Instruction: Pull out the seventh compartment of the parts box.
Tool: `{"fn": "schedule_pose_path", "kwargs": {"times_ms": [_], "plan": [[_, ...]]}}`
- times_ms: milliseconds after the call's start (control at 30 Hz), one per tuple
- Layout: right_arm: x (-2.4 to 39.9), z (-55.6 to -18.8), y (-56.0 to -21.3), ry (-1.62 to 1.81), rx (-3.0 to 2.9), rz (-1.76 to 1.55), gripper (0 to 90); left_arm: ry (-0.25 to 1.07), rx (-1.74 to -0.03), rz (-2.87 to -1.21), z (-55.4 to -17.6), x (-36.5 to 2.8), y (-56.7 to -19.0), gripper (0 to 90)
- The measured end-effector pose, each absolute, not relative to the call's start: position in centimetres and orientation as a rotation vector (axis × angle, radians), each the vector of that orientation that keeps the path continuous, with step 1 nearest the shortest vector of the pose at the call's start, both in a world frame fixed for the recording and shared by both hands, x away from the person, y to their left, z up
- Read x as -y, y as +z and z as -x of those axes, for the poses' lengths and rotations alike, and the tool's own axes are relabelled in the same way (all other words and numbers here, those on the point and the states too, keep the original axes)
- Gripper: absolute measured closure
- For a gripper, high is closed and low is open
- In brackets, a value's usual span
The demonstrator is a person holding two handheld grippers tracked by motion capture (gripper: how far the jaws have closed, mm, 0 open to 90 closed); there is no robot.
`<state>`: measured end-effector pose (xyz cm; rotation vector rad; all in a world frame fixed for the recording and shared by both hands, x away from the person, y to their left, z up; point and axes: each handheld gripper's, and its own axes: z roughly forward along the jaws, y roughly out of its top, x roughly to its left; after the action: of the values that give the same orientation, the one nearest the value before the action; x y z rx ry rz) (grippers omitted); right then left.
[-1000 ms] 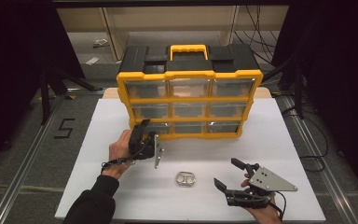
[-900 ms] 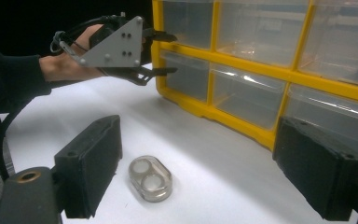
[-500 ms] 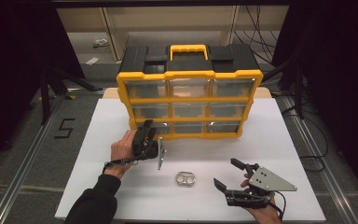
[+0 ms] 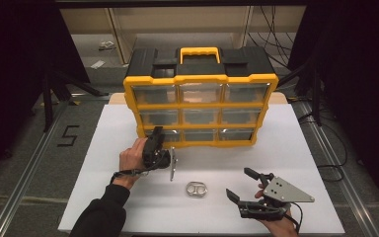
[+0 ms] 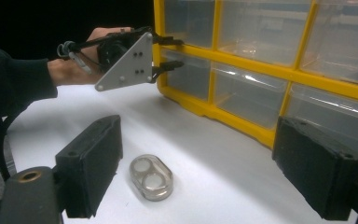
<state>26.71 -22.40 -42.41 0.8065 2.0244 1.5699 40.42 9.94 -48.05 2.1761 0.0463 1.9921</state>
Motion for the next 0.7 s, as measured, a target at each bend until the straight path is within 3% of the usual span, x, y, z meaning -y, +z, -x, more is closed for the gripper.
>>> {"fn": "schedule_pose_path", "kwargs": {"times_ms": [433, 533, 700], "plan": [[22.42, -26.73, -42.42, 1.572, -2.023, -0.806, 17.1, 2.065, -0.004, -2.151, -40.19, -9.63, -48.61, 65.2], [22.40, -26.72, -42.42, 1.570, -2.026, -0.806, 17.2, 2.061, 0.015, -2.165, -40.09, -9.68, -48.87, 71.8], [22.42, -26.75, -42.44, 1.575, -2.024, -0.806, 17.2, 2.071, 0.016, -2.164, -40.08, -9.61, -48.98, 74.1]]}}
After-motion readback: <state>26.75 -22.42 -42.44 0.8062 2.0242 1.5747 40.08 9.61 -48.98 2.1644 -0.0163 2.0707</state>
